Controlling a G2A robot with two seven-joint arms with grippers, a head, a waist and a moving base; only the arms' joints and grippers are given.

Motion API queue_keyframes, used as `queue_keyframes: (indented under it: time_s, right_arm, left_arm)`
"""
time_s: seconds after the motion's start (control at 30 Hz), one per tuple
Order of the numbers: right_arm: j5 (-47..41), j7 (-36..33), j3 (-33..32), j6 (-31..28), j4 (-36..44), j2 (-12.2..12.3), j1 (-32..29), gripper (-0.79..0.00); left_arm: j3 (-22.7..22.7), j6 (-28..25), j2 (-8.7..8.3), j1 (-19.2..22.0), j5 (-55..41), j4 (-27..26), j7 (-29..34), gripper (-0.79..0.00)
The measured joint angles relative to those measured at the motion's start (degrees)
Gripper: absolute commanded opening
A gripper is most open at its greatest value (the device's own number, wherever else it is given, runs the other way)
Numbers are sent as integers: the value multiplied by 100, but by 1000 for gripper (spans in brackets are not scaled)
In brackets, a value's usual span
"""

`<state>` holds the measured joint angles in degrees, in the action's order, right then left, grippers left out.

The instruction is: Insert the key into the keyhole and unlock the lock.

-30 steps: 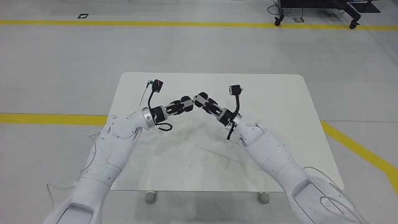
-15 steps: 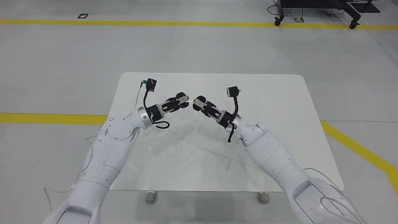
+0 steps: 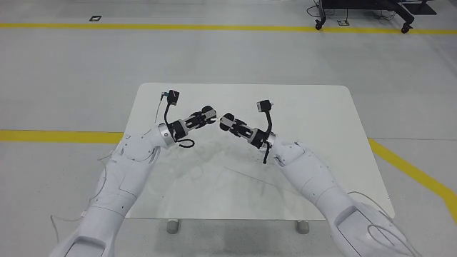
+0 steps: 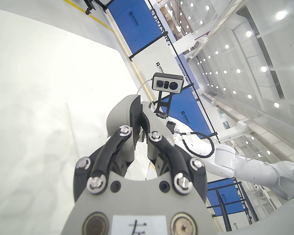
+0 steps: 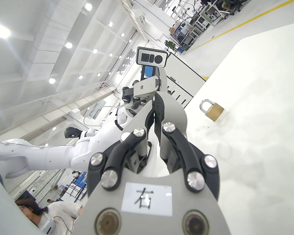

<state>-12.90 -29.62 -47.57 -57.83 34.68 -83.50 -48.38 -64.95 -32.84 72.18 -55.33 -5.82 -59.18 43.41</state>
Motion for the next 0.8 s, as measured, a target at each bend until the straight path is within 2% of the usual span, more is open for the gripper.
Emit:
queue_keyframes:
  time_s: [0.07,0.1,0.13,0.37,0.57,0.8]
  right_arm:
    - [-28,-71,9,20,-26,-10,15,-785]
    - [-49,-107,10,24,-41,-16,24,-785]
    - [-64,-126,9,22,-53,-21,30,-785]
    - [-145,-39,-188,-18,-85,23,57,-785]
    - [2,311,-706,-17,202,230,-135,-785]
    - [9,324,-726,-17,218,238,-146,-785]
  left_arm:
    - [5,6,-1,6,-6,6,2,-496]
    - [8,7,-2,10,-9,10,3,-351]
    - [10,7,-3,13,-11,13,3,-15]
    - [-91,10,-26,45,-143,82,-56,0]
    - [-166,71,-43,41,-232,89,-78,0]
    - [-220,71,-66,9,-114,-38,-146,0]
